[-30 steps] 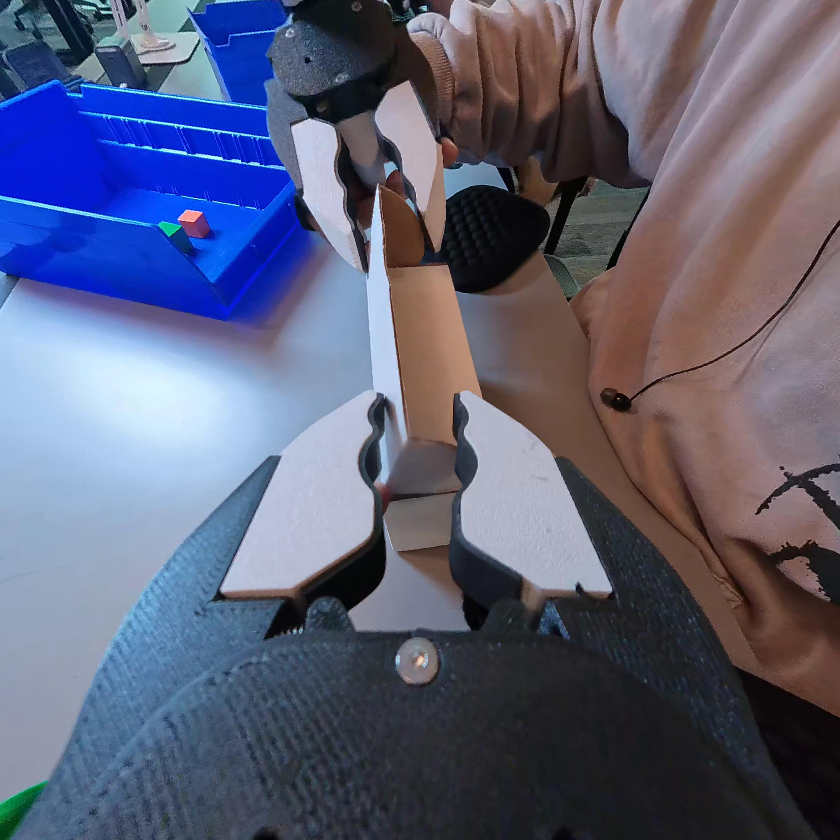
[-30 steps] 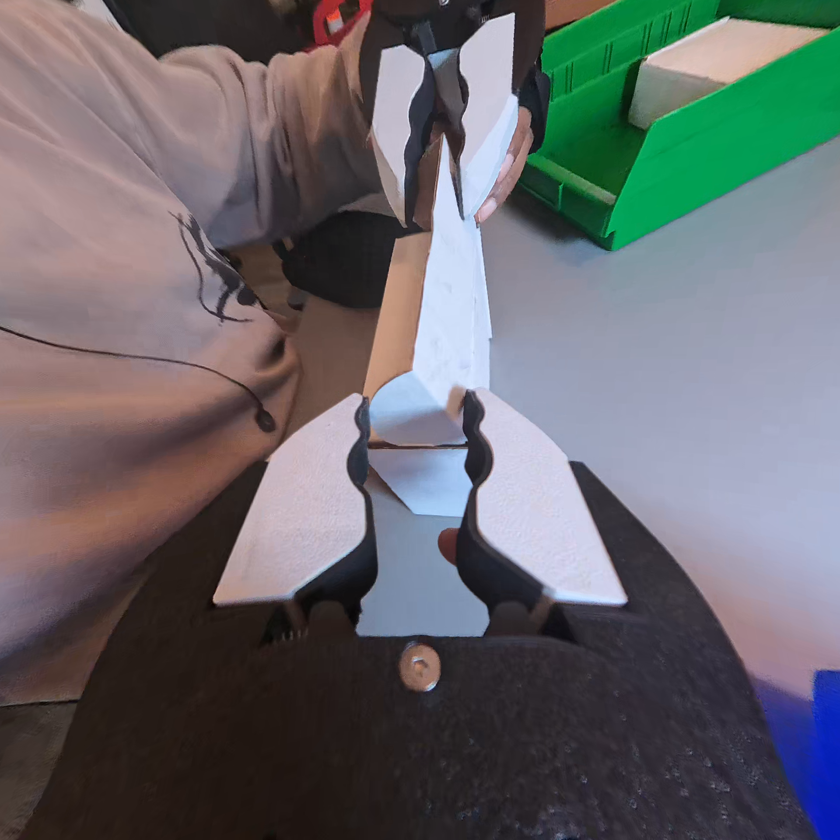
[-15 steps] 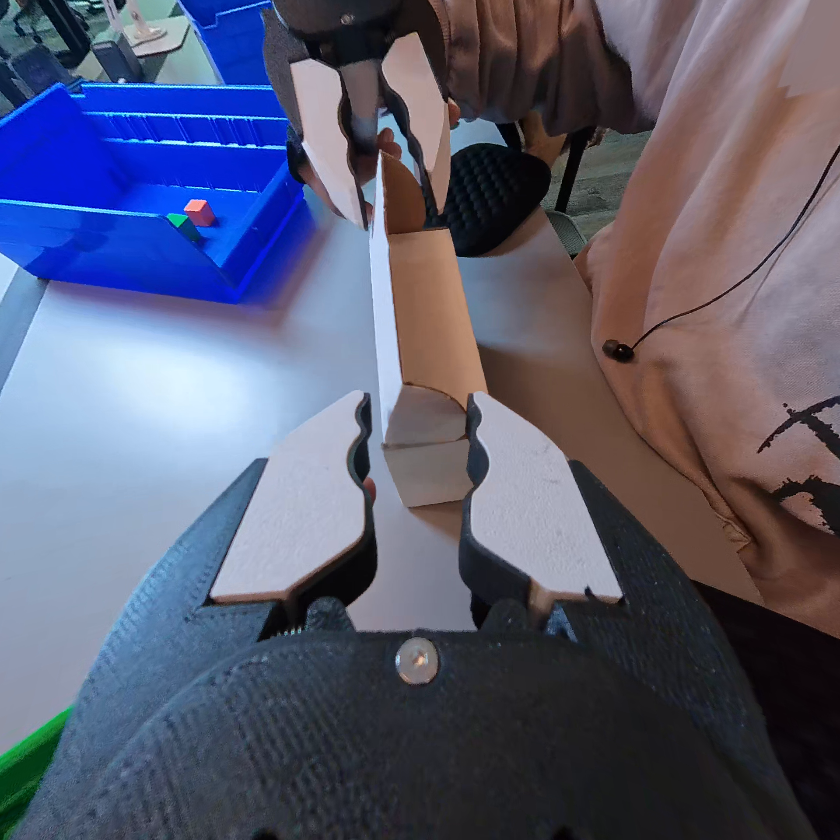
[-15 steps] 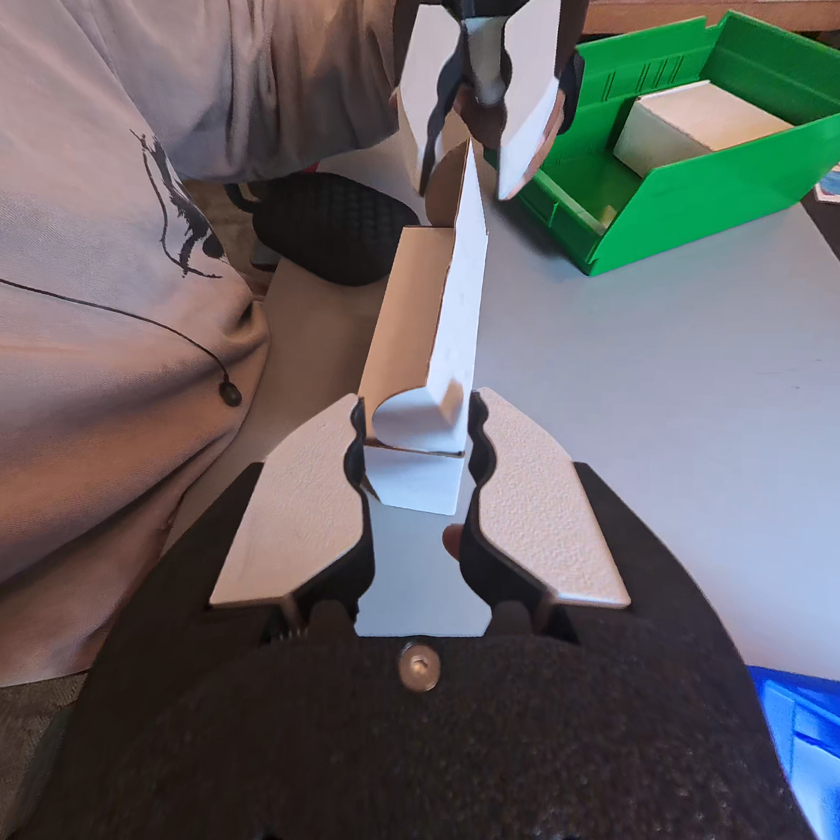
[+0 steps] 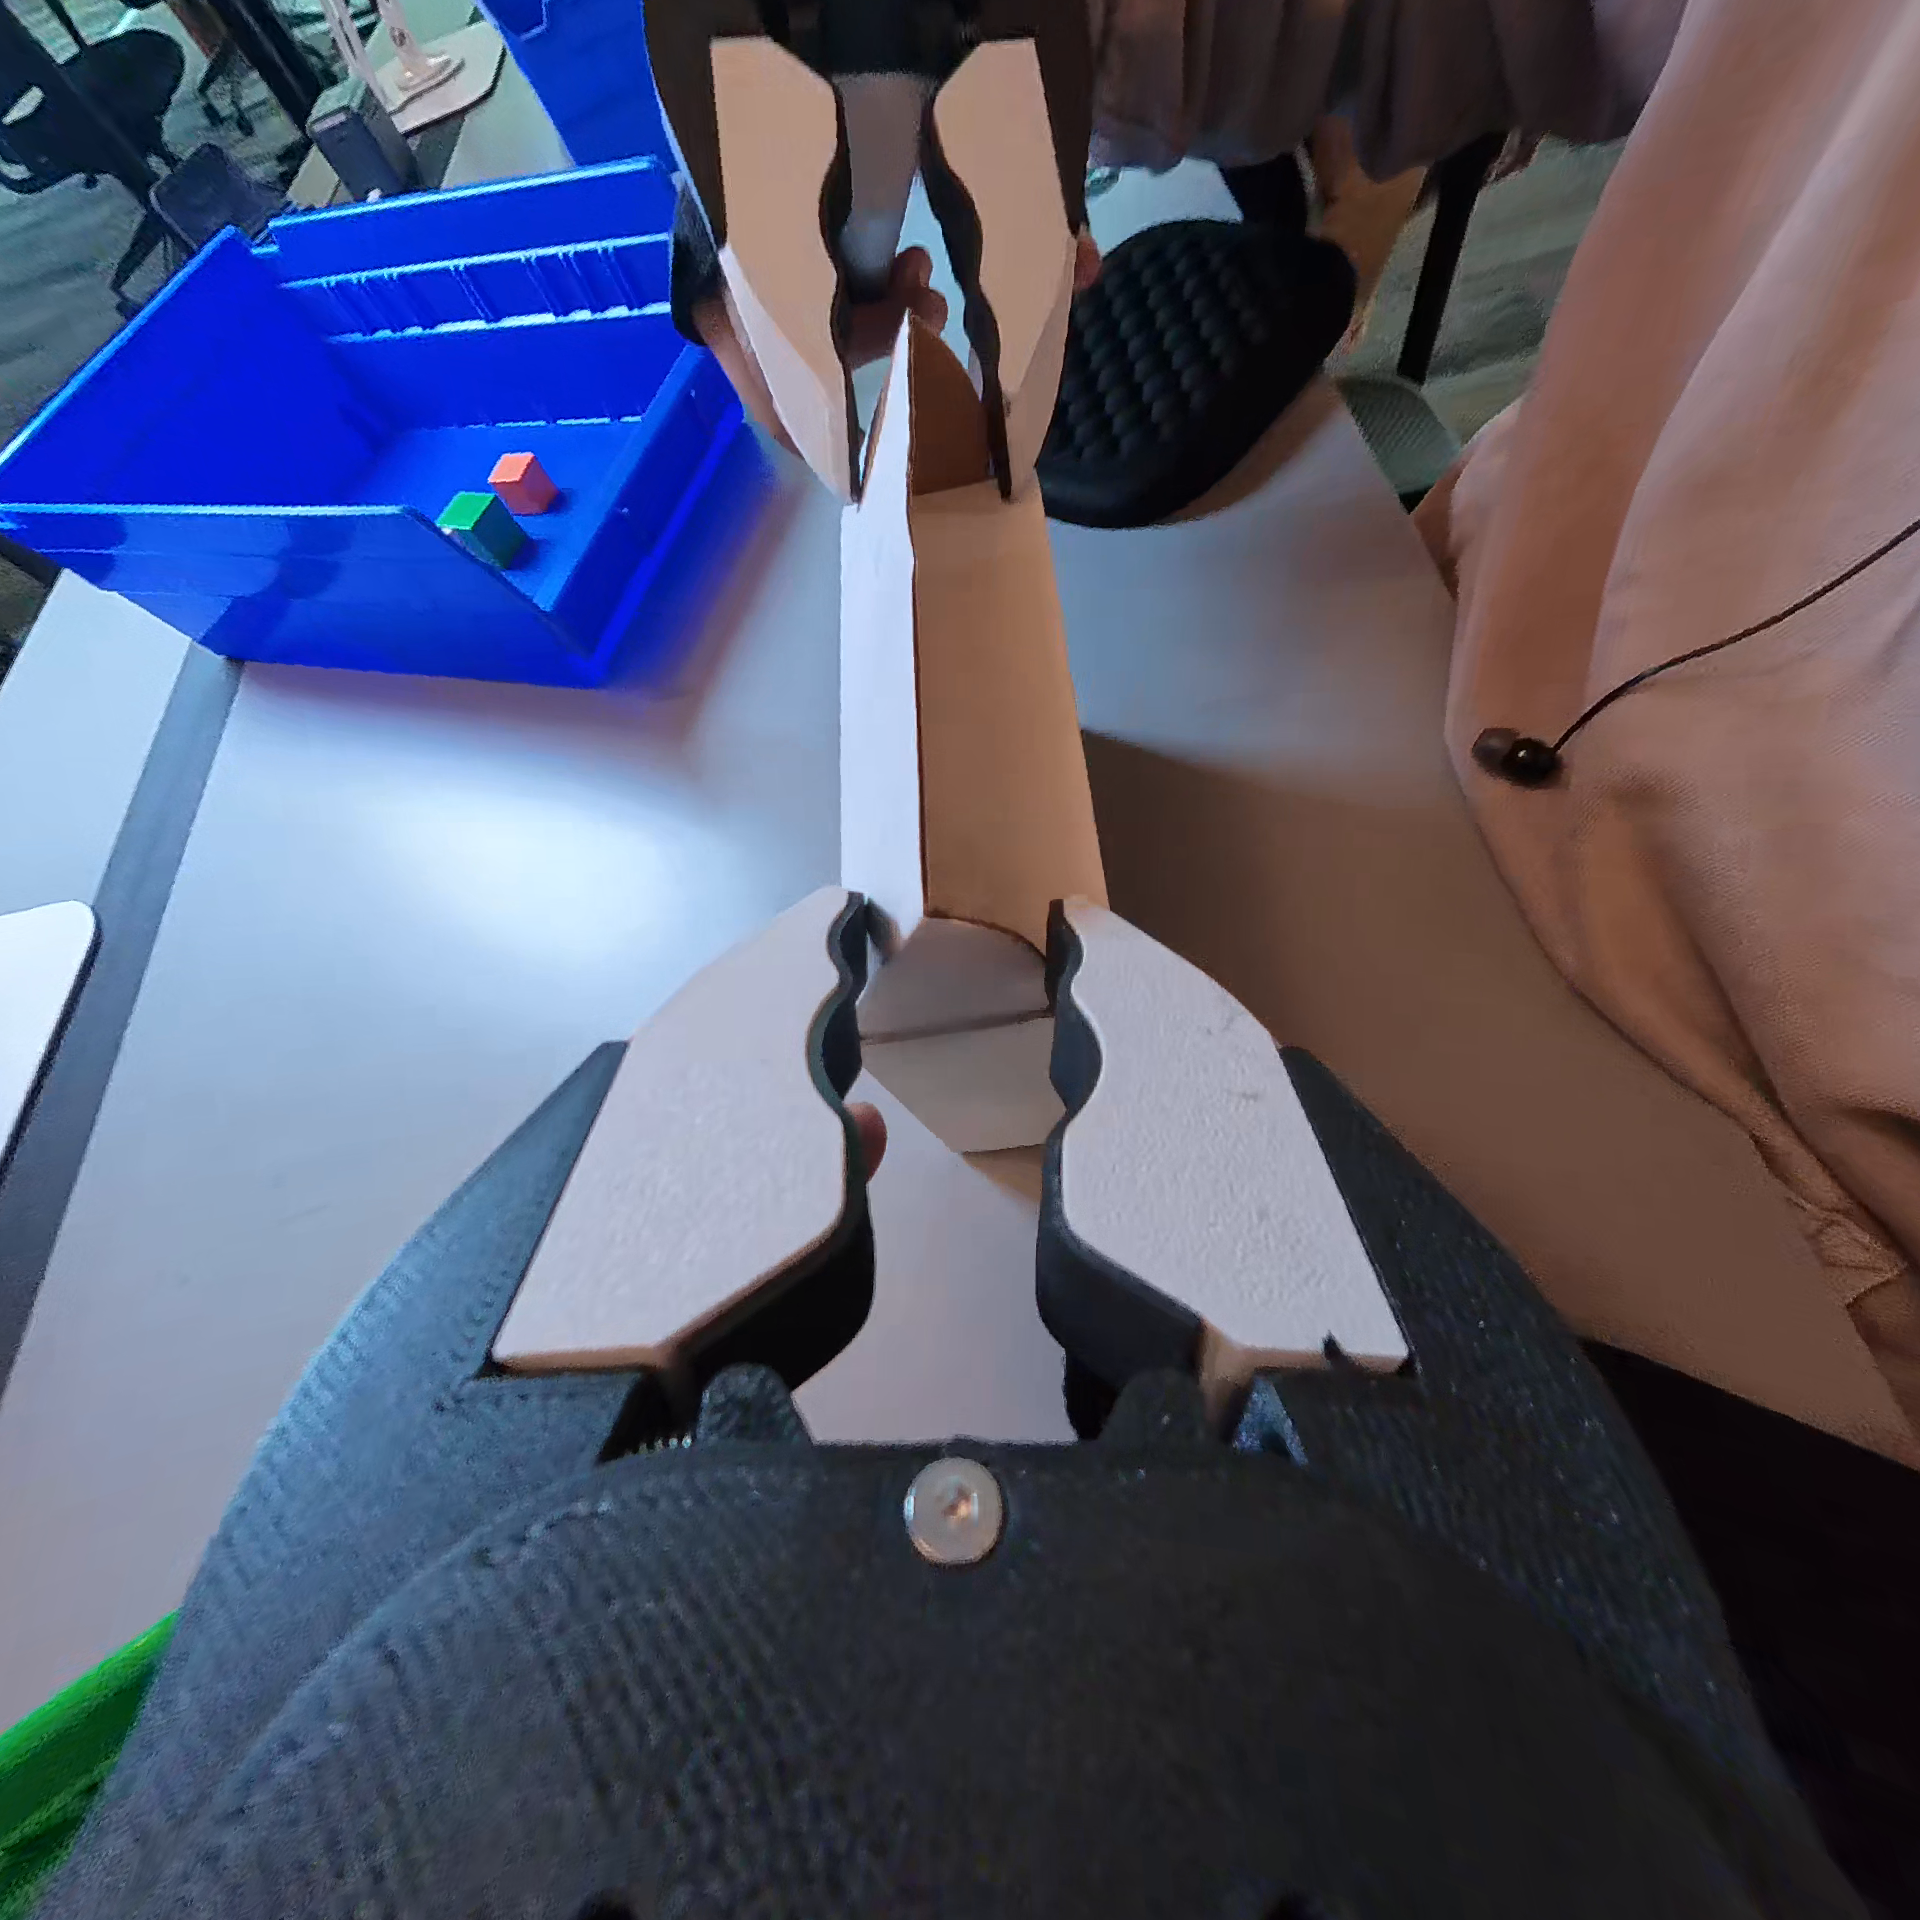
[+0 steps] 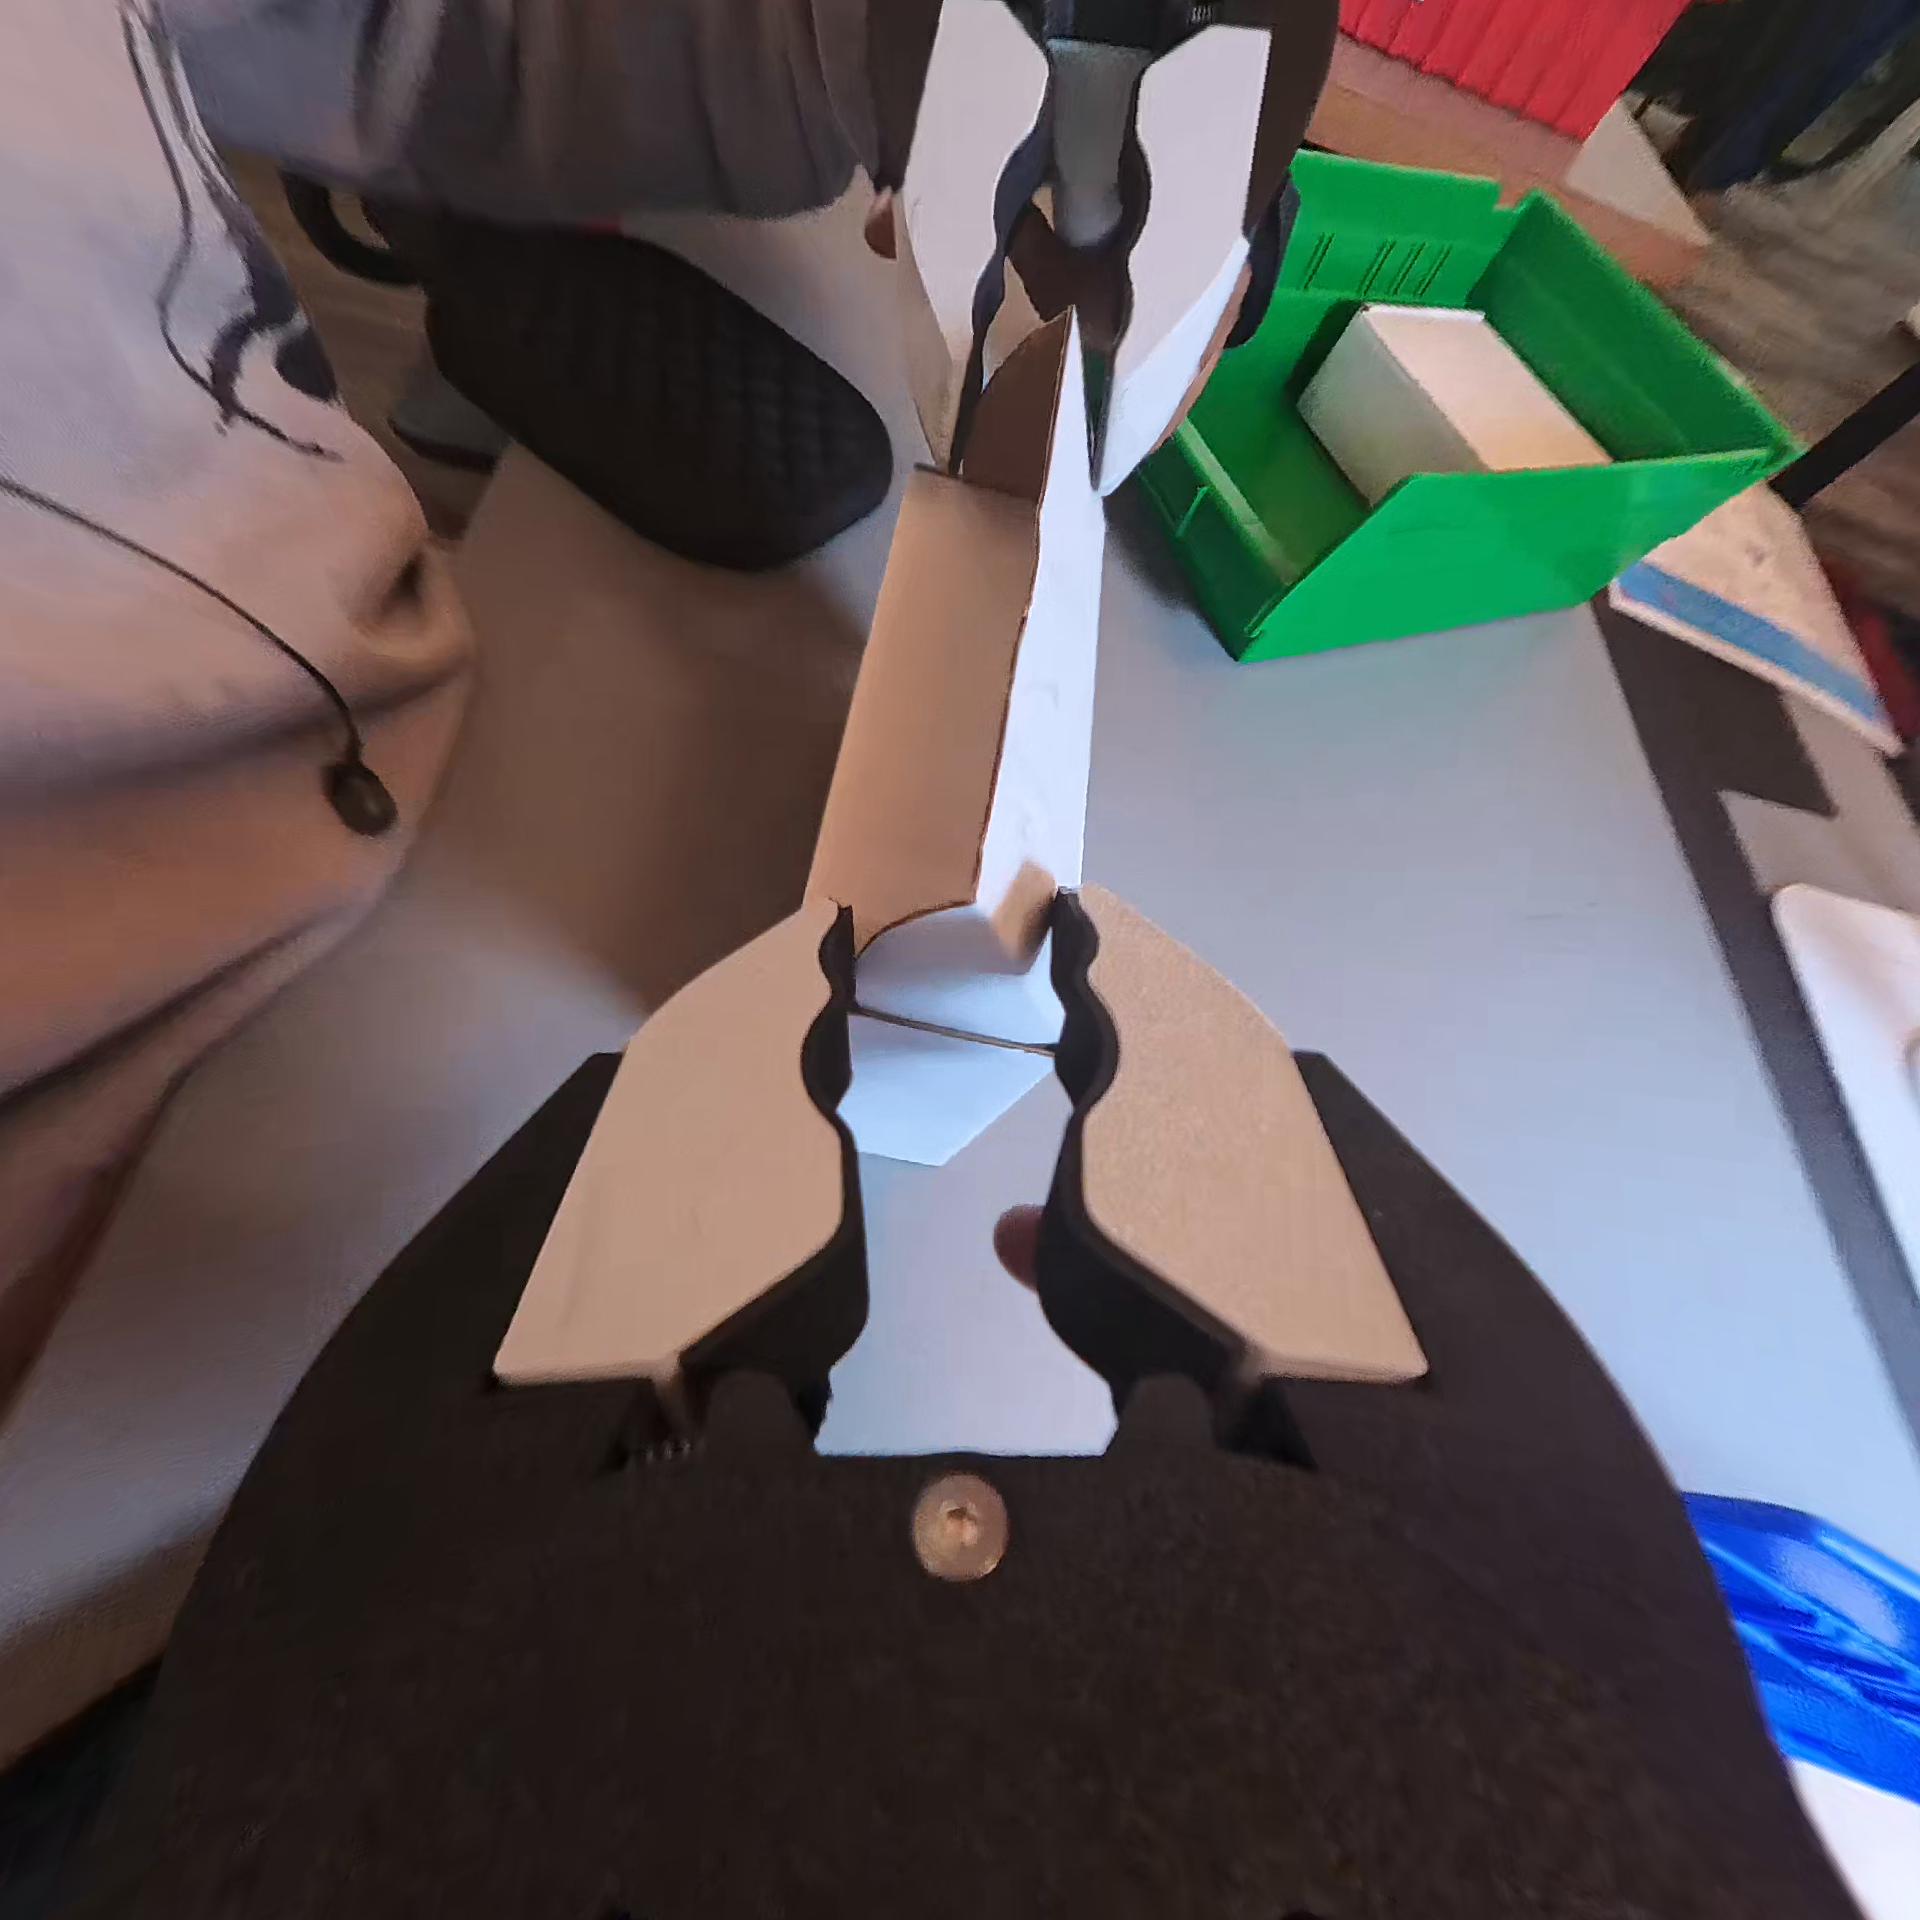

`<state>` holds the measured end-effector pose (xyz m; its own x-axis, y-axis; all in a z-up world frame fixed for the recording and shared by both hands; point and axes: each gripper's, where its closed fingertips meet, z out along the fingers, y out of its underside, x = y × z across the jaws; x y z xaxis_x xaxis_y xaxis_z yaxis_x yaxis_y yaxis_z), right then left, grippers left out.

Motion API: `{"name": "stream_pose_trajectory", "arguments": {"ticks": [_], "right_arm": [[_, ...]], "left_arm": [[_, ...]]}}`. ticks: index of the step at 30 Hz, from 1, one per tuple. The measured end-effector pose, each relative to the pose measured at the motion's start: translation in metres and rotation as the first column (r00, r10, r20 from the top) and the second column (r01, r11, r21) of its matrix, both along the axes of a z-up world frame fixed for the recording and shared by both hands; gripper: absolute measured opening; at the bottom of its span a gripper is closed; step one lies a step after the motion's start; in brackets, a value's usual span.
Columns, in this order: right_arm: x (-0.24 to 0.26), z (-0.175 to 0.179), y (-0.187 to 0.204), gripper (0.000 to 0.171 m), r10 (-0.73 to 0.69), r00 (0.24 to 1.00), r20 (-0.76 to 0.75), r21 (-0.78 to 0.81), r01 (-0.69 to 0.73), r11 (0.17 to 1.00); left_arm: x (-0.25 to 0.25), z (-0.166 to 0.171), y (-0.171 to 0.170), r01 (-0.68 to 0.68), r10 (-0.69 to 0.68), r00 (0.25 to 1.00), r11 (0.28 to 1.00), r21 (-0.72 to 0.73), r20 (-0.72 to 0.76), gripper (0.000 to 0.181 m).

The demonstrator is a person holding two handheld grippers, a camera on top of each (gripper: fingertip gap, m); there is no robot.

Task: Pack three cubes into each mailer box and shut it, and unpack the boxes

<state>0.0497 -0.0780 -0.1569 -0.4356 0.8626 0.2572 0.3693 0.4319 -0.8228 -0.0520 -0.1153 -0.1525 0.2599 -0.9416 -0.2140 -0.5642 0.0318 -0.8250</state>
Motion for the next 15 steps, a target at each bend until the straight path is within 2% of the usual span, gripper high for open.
{"name": "stream_pose_trajectory", "arguments": {"ticks": [2,4,6,8,10,15], "right_arm": [[0.001,0.0,-0.001,0.036,-0.006,1.0,-0.01,0.04,0.007,0.999],[0.004,0.002,-0.002,0.051,-0.011,1.0,0.004,0.061,0.011,0.998],[0.01,0.008,-0.004,0.054,-0.015,1.0,0.003,0.092,0.015,0.996],[0.013,0.015,-0.013,0.054,-0.014,1.0,-0.027,0.119,0.017,0.993],[0.013,0.017,-0.019,0.053,-0.03,0.998,-0.057,0.192,0.04,0.981],[0.009,-0.003,-0.017,0.051,-0.073,0.996,-0.06,0.41,0.091,0.907]], "left_arm": [[0.001,-0.001,-0.002,-0.011,0.011,1.0,1.0,0.022,-0.022,0.034],[0.0,-0.003,-0.007,-0.017,0.018,0.999,1.0,0.004,-0.051,0.053],[-0.002,0.003,-0.012,-0.033,0.033,0.999,0.999,0.005,-0.023,0.059],[-0.001,0.01,-0.018,-0.042,0.042,0.999,0.998,0.038,-0.006,0.059],[0.0,0.009,-0.022,-0.054,0.06,0.997,0.993,0.106,-0.055,0.058],[0.004,-0.009,-0.022,-0.077,0.122,0.977,0.967,0.245,-0.174,0.059]]}}
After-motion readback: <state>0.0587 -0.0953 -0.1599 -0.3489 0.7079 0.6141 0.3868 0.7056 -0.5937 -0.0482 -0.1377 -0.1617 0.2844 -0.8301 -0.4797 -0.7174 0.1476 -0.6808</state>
